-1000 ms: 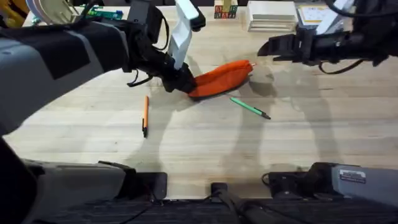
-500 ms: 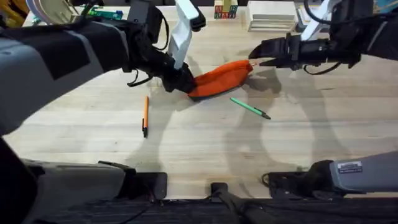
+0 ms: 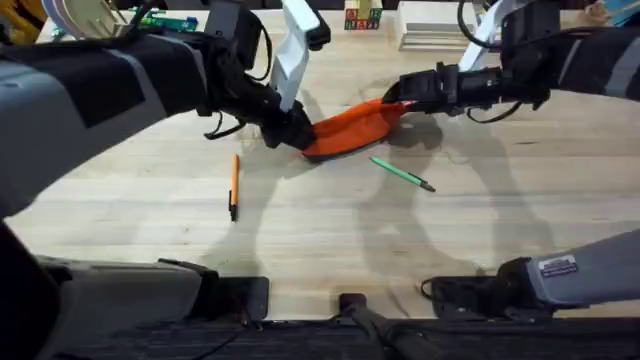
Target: Unzip the bag, pick up the pens from the table one at a time and place them inside, then zip the bag closed.
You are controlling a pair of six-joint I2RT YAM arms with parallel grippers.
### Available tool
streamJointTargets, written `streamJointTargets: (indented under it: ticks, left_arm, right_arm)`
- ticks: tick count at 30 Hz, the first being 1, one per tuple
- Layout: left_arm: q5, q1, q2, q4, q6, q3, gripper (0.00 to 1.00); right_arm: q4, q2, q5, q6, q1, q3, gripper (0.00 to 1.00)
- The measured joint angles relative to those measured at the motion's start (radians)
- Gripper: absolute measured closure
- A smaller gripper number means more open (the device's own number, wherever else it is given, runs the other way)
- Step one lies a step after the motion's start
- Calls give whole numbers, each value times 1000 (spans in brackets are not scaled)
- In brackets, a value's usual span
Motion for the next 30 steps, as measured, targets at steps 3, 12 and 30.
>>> streamJointTargets:
  ticks: [3, 12, 30]
  left_arm:
    - [0, 0, 0, 0, 0, 0, 958]
    - [-1, 0, 0, 1, 0, 0, 958]
    - [1, 0, 0, 0, 0, 0, 958]
  right_arm:
    - [28, 0, -24, 0, 6, 0, 6]
    - [56, 0, -122, 0, 5, 0, 6]
    - [-80, -3, -210, -17, -22, 4, 5]
